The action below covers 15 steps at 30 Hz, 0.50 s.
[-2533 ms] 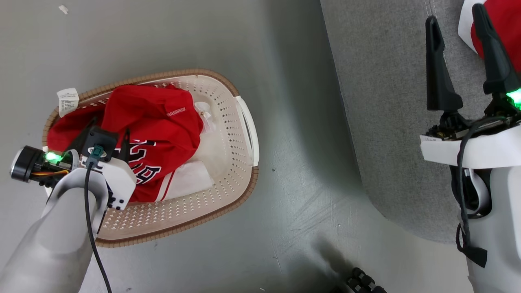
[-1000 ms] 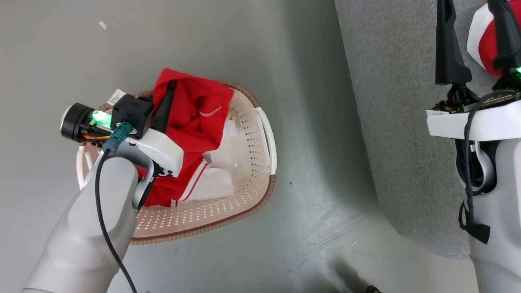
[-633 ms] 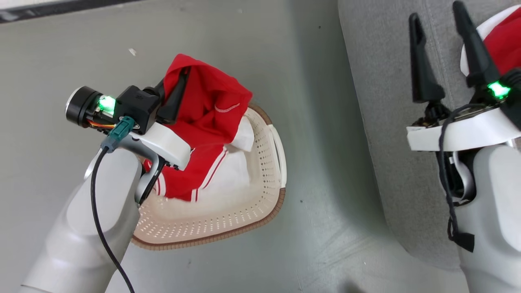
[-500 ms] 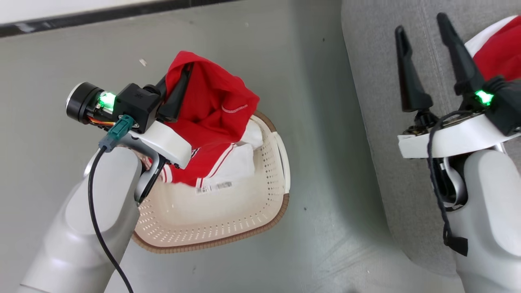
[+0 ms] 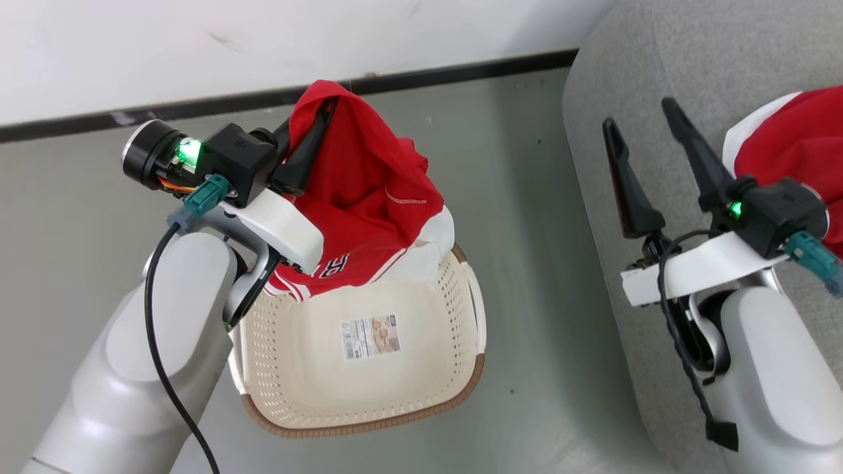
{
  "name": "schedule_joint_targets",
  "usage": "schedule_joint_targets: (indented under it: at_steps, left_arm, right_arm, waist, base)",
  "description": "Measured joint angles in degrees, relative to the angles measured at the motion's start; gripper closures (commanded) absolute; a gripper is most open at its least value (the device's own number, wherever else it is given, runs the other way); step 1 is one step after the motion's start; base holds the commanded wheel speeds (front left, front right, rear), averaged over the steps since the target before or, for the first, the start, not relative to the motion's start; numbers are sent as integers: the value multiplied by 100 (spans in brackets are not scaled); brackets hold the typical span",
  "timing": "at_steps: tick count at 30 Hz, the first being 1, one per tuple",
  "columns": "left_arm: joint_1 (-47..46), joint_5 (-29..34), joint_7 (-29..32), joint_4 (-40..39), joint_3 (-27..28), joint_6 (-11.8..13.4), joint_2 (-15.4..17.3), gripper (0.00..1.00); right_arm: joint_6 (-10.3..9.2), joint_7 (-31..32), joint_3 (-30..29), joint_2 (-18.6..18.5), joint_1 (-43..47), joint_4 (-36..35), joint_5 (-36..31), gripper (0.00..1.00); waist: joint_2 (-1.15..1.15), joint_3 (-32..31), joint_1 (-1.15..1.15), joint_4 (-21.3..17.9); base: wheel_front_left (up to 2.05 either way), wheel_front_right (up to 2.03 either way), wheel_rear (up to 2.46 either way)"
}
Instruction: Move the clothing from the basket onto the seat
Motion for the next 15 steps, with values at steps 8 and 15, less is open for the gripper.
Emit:
schedule_joint_targets:
  at_steps: [8, 15]
  left_arm:
    - [2, -124, 216, -129, -68, -47, 32, 100]
    - [5, -278, 390, -276, -176, -97, -41, 100]
  right_arm:
    - [0, 0, 131, -3, 355, 208, -70, 0]
    - [0, 0, 506, -25, 647, 435, -153, 0]
  waist:
    - [0, -461, 0, 86]
    - [0, -907, 0, 140]
  base:
    - [0, 0, 0]
    - [0, 0, 0]
